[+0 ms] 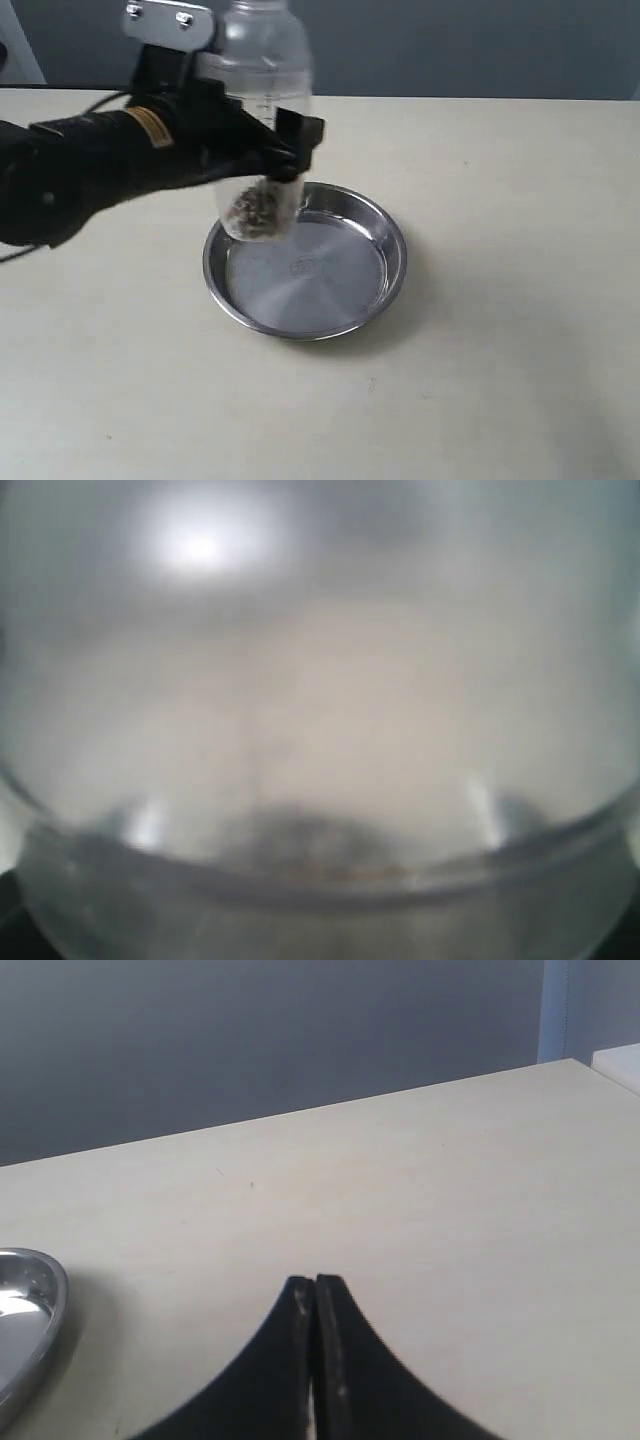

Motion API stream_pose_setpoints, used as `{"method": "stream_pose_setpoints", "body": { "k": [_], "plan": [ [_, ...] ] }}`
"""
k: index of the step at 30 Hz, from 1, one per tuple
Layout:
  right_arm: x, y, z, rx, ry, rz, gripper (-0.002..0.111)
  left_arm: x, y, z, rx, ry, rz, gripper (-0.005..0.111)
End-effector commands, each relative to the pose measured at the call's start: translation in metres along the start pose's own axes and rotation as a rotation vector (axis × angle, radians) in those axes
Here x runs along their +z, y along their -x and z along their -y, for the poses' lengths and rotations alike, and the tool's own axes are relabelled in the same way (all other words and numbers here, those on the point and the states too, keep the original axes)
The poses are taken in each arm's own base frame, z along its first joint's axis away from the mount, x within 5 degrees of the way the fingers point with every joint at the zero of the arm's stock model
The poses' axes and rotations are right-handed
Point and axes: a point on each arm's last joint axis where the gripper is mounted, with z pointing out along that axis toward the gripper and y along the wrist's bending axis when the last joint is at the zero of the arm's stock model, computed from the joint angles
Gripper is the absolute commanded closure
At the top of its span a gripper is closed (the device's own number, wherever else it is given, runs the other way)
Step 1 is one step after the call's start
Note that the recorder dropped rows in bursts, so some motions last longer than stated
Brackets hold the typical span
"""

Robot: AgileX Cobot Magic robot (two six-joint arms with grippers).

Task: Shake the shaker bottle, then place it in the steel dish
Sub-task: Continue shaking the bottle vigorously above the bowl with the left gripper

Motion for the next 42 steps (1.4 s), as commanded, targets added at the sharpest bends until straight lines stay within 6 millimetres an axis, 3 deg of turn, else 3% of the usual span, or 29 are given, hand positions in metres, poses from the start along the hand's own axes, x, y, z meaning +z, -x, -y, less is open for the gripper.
{"method": "stream_pose_setpoints", "body": {
  "k": [1,2,3,6,7,8,9,10,11,12,13,14,15,16,19,21,22,23,24,26,28,31,32,34,35,36,38,39,42],
  "plan": [
    [0.000,0.001,0.000,-0.004,-0.004,0.013,0.109,-0.010,0.001,0.028,0.389,-0.148,-0.017,0.106],
    [0.000,0.001,0.000,-0.004,-0.004,0.013,0.109,-0.001,0.007,-0.007,0.041,0.004,0.025,0.106],
    [0.000,0.001,0.000,-0.004,-0.004,0.013,0.109,0.001,0.006,-0.017,-0.226,0.073,0.011,0.106],
    [0.000,0.001,0.000,-0.003,-0.004,0.013,0.109,-0.013,-0.003,0.038,0.418,-0.167,-0.085,0.106],
    [0.000,0.001,0.000,-0.003,-0.004,0.013,0.109,-0.013,0.000,0.036,0.446,-0.170,-0.059,0.106],
    [0.000,0.001,0.000,-0.003,-0.004,0.013,0.109,-0.001,0.011,-0.001,0.033,-0.023,0.020,0.106],
    [0.000,0.001,0.000,-0.003,-0.004,0.013,0.109,0.002,0.011,-0.005,-0.185,0.013,0.026,0.106],
    [0.000,0.001,0.000,-0.005,-0.004,0.013,0.109,-0.004,0.008,0.033,0.134,-0.142,-0.001,0.106],
    [0.000,0.001,0.000,-0.002,-0.003,0.013,0.109,-0.007,0.005,0.048,0.296,-0.204,-0.005,0.106],
    [0.000,0.001,0.000,-0.002,-0.003,0.013,0.109,0.001,0.010,0.026,0.194,-0.113,0.031,0.106],
    [0.000,0.001,0.000,-0.002,-0.003,0.013,0.109,0.007,0.012,-0.001,-0.062,0.014,0.044,0.106],
    [0.000,0.001,0.000,-0.002,-0.003,0.013,0.109,0.011,0.005,-0.007,-0.270,0.074,0.002,0.106],
    [0.000,0.001,0.000,-0.002,-0.003,0.013,0.109,0.001,-0.002,0.038,0.232,-0.131,-0.096,0.106],
    [0.000,0.001,0.000,-0.002,-0.003,0.015,0.109,-0.006,-0.005,0.053,0.433,-0.201,-0.104,0.106],
    [0.000,0.001,0.000,-0.004,-0.004,0.013,0.109,0.008,0.010,0.001,-0.173,0.021,-0.006,0.106],
    [0.000,0.001,0.000,-0.004,-0.004,0.013,0.109,-0.007,0.003,0.041,0.466,-0.170,-0.082,0.106],
    [0.000,0.001,0.000,-0.004,-0.004,0.013,0.109,-0.003,0.008,0.027,0.374,-0.126,-0.041,0.106],
    [0.000,0.001,0.000,-0.004,-0.004,0.013,0.109,0.005,0.016,-0.012,-0.117,0.033,0.012,0.106],
    [0.000,0.001,0.000,-0.004,-0.004,0.013,0.109,0.006,0.014,-0.014,-0.210,0.047,-0.002,0.106],
    [0.000,0.001,0.000,-0.004,-0.004,0.013,0.109,-0.003,0.006,0.024,0.253,-0.102,-0.102,0.106],
    [0.000,0.001,0.000,-0.004,-0.004,0.013,0.109,-0.007,0.004,0.031,0.453,-0.146,-0.097,0.106],
    [0.000,0.001,0.000,-0.004,-0.004,0.013,0.109,0.007,0.013,-0.018,-0.220,0.038,-0.038,0.106],
    [0.000,0.001,0.000,-0.004,-0.004,0.013,0.109,0.006,0.012,-0.010,-0.147,0.008,-0.050,0.106],
    [0.000,0.001,0.000,-0.004,-0.004,0.013,0.109,-0.007,0.004,0.034,0.367,-0.150,-0.108,0.106],
    [0.000,0.001,0.000,-0.004,-0.004,0.013,0.109,-0.009,0.001,0.040,0.486,-0.168,-0.130,0.106],
    [0.000,0.001,0.000,-0.004,-0.004,0.013,0.109,-0.007,0.003,0.034,0.460,-0.152,-0.124,0.106],
    [0.000,0.001,0.000,-0.004,-0.004,0.013,0.109,0.003,0.016,-0.003,-0.047,-0.031,-0.075,0.106],
    [0.000,0.001,0.000,-0.004,-0.004,0.013,0.109,0.004,0.019,-0.004,-0.177,-0.041,-0.036,0.106],
    [0.000,0.001,0.000,-0.004,-0.004,0.013,0.109,-0.008,0.015,0.044,0.294,-0.238,-0.026,0.106]
  ]
}}
